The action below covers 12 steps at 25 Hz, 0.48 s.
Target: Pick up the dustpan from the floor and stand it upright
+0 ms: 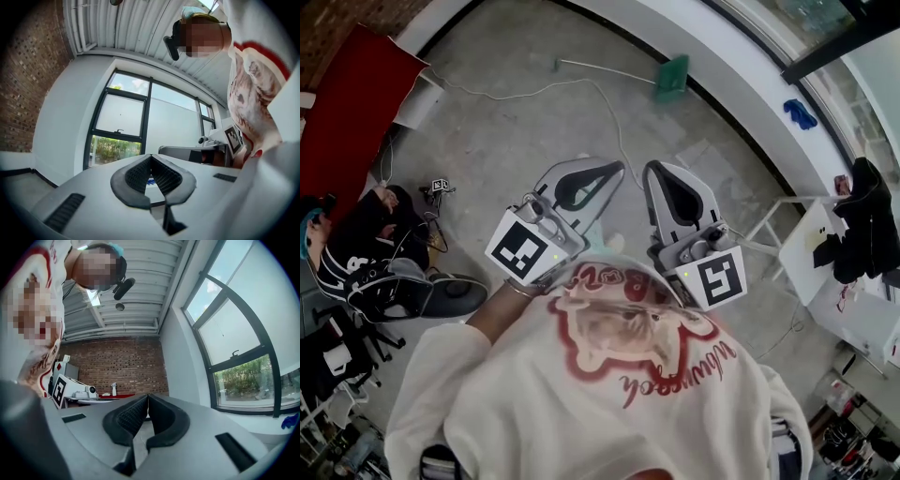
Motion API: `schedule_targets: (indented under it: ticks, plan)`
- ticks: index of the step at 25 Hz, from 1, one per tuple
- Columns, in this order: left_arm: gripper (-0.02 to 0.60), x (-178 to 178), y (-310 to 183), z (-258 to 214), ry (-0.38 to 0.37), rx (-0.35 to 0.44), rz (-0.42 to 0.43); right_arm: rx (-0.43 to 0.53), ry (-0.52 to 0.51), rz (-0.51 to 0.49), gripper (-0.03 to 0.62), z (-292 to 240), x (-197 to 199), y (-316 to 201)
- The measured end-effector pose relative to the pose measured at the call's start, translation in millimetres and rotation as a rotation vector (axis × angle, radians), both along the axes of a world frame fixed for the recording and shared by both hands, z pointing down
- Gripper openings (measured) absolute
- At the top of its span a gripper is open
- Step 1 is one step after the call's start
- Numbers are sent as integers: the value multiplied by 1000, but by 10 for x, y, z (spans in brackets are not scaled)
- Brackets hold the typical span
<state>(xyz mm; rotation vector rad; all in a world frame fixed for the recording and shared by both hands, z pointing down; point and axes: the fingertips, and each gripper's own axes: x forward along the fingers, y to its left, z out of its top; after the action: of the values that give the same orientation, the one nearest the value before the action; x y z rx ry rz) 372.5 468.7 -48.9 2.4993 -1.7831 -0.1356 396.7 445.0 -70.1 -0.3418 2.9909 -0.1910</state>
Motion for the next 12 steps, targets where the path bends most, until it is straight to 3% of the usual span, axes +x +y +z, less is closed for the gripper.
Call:
schedule_targets:
  ticks: [6,12]
  plan:
    - [20,-315,-302,-25,-6,56,-29,28,-7,-6,25,-2,-236,-271]
    - [18,-696,-930,70,0,86,-9,33,-7,36,25,129,-594,-881]
